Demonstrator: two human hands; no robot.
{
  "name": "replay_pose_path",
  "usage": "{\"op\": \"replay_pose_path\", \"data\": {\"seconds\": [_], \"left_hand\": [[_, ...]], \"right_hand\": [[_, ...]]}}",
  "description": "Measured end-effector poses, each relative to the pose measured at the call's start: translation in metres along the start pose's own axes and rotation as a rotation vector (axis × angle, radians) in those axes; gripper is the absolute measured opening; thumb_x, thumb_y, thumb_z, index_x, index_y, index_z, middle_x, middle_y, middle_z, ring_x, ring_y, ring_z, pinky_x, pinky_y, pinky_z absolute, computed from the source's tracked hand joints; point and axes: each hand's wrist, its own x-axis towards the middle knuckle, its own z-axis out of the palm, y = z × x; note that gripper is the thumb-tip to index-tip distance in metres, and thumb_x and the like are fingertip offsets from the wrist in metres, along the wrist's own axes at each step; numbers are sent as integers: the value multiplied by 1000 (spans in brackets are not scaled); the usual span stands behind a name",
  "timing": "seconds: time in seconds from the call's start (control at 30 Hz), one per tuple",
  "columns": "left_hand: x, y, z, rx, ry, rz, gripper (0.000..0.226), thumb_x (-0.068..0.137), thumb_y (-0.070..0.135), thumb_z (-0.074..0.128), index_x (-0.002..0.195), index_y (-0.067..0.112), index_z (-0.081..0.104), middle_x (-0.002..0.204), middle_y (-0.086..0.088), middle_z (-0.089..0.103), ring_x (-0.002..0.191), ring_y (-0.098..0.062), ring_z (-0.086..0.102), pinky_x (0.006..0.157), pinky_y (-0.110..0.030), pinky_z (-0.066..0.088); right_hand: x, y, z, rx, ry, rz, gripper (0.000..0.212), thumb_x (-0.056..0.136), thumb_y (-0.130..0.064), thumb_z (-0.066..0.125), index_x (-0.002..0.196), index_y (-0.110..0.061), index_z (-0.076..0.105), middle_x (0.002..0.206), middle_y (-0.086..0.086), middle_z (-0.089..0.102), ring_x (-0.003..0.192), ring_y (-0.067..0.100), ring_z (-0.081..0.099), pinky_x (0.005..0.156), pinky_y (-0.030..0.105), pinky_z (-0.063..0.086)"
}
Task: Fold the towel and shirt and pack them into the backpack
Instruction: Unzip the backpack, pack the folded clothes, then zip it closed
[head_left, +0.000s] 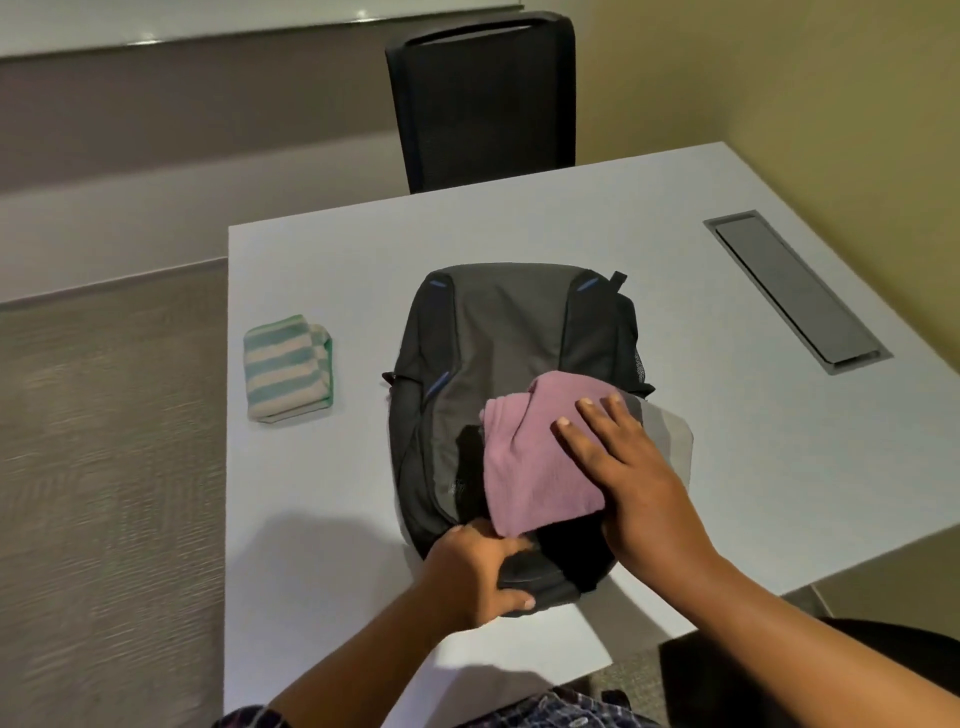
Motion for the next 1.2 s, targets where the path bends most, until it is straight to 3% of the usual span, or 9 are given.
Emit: {"op": "replay_pose_path", "data": {"seconds": [0.1, 0.2, 0.4, 0.47, 0.53, 0.67, 0.8, 1.0, 1.2], "left_hand": [[1, 0, 3, 175, -24, 90, 43, 69, 55, 64, 99, 25, 76, 91, 4, 73, 81, -20, 66, 75, -30, 54], [10, 7, 3, 261, -25, 76, 37, 77, 53, 45, 78, 32, 76, 76, 15, 68, 69, -11, 61, 65, -21, 48], [21, 8, -17, -13, 46, -54, 32, 89, 48, 54, 95, 25, 75, 90, 9, 64, 90, -9, 58, 78, -20, 38], [25, 11, -31, -100, 3, -58, 26, 90, 42, 58, 89, 22, 74, 79, 13, 58, 81, -6, 56, 72, -19, 36], [29, 15, -47, -212, -40, -23, 25, 90, 38, 59, 79, 20, 72, 69, 15, 52, 70, -4, 52, 67, -22, 37], [42, 19, -74, -330, -71, -45, 26, 90, 33, 62, 67, 21, 68, 66, 13, 56, 65, -6, 57, 69, -27, 47], [52, 28, -91, -136, 81, -97, 39, 89, 49, 51, 73, 16, 62, 64, -4, 62, 62, -21, 61, 66, -43, 52], [76, 65, -152, -252, 480, -50, 41, 93, 34, 55, 59, 12, 48, 54, 3, 45, 53, -11, 42, 56, -30, 35], [102, 96, -205, -379, 570, 2, 46, 94, 31, 56, 67, -6, 55, 60, -7, 42, 57, -13, 40, 59, -29, 35]], "right_hand": [[-7, 12, -4, 26, 17, 24, 81, 86, 8, 58, 151, -33, 32, 161, -2, 23, 152, 24, 9, 120, 50, 20], [-13, 20, -10, 37, 68, 49, 86, 82, 13, 61, 150, -31, 35, 160, -5, 24, 151, 21, 11, 118, 39, 10], [-27, 37, -22, 124, 206, 118, 84, 80, 9, 71, 149, -25, 39, 158, -1, 32, 150, 21, 19, 118, 49, 26], [-34, 42, -26, 162, 266, 152, 80, 80, 8, 68, 149, -23, 41, 158, -1, 33, 150, 17, 19, 119, 44, 26], [-41, 44, -33, 205, 335, 192, 69, 82, -1, 50, 148, -20, 42, 158, -1, 33, 150, 14, 20, 122, 32, 21], [-53, 46, -43, 230, 404, 255, 79, 69, 1, 37, 146, -14, 44, 156, 4, 35, 149, 15, 22, 120, 17, 14], [-57, 45, -45, 245, 443, 263, 80, 69, 4, 37, 146, -12, 44, 156, 6, 36, 149, 17, 24, 121, 23, 16], [-61, 40, -36, 316, 500, 276, 78, 74, 2, 36, 149, -15, 39, 157, 4, 35, 146, 11, 29, 120, 26, 22], [-61, 35, -16, 856, 509, 613, 70, 89, 15, 44, 147, -24, 44, 145, -8, 52, 132, 7, 49, 110, 31, 42]]}}
